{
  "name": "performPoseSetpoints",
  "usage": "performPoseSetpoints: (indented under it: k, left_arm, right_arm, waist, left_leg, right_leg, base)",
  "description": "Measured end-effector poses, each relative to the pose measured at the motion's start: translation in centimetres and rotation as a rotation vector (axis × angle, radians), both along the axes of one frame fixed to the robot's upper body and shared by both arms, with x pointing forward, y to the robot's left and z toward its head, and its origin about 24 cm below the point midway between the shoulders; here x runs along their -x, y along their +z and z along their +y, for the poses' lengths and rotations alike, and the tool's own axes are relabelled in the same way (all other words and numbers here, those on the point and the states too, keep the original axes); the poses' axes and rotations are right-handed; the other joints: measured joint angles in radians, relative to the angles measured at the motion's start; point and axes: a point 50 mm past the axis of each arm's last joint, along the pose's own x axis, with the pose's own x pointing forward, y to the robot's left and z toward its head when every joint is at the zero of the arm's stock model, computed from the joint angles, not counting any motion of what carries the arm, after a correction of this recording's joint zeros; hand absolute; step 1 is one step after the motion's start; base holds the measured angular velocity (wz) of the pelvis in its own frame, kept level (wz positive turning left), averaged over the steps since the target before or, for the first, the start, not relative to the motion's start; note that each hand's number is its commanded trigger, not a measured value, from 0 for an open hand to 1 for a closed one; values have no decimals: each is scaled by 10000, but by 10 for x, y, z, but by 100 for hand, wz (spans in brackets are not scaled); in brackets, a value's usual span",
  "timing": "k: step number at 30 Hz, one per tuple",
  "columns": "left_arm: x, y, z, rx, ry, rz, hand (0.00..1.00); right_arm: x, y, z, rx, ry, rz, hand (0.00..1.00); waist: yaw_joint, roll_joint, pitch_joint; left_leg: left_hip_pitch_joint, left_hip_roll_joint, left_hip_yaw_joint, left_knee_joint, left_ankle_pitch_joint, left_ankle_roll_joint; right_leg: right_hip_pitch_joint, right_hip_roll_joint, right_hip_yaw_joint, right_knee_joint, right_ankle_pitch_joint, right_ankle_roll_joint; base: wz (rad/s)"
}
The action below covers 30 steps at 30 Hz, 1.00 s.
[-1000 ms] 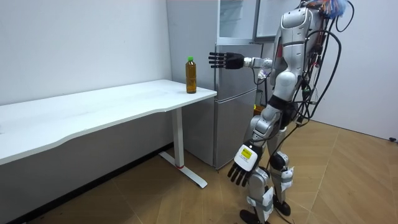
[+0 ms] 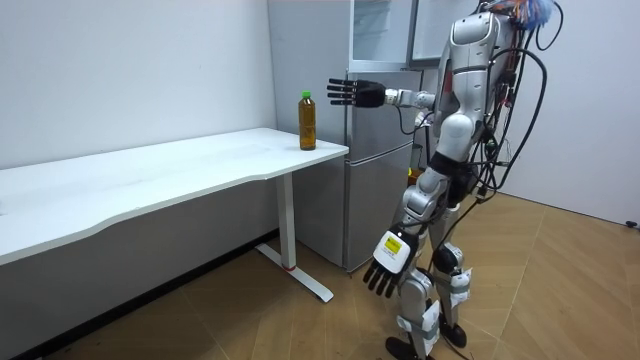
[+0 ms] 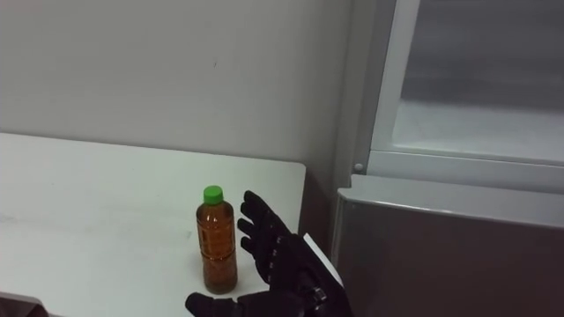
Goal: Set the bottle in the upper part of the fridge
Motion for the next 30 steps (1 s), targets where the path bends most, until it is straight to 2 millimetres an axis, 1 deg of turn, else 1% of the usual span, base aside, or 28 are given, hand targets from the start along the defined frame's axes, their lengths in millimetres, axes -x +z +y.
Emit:
performPoseSetpoints:
  k: [6,8,13,21,23,26,28,30]
  left_arm:
    - [0,0,0,-28,32,45,0]
    - [0,0,0,-56,44,51,0]
    - [1,-1,-3,-224,140,43,0]
    - [6,-2,-5,-445,290,315,0]
    - [6,-2,-7,-456,296,303,0]
    - [3,-2,-8,-431,233,220,0]
    - [3,-2,-9,-416,193,220,0]
    - [2,-2,-8,-436,173,211,0]
  right_arm:
    - [0,-5,1,67,-15,232,0]
    - [0,-13,1,190,-139,581,0]
    - [-1,-21,2,249,-305,973,0]
    - [-3,-40,-3,684,-1345,1877,0]
    - [-5,-44,-6,1017,-1694,1994,0]
    - [-9,-44,-8,1196,-2094,2017,0]
    - [-11,-44,-7,1314,-2269,1974,0]
    - [-16,-48,-7,1432,-2536,2175,0]
  waist:
    - [47,-31,22]
    - [48,-32,23]
    - [63,-34,26]
    - [329,-12,44]
    - [277,-9,47]
    - [294,-22,40]
    - [308,-8,52]
    - [303,-4,56]
  left_leg:
    - [0,-3,26,5,1,3]
    - [-1,-3,29,5,3,5]
    - [-22,-1,27,3,3,6]
    - [-92,-3,7,11,7,11]
    - [-292,-29,-122,108,11,16]
    - [-594,-55,-138,160,79,35]
    - [-653,-60,-138,154,98,40]
    - [-672,-61,-161,151,103,39]
  right_leg:
    - [-2,-6,3,0,1,2]
    - [-4,-6,4,0,1,2]
    - [-21,-7,-45,0,1,2]
    - [-62,-11,-70,-1,1,2]
    - [-161,-26,-215,3,1,2]
    - [-398,-56,-313,18,2,1]
    - [-448,-68,-354,17,4,1]
    - [-456,-70,-407,16,4,2]
  base:
    - [0]
    - [0]
    - [0]
    - [1]
    - [16]
    - [13]
    - [5]
    - [4]
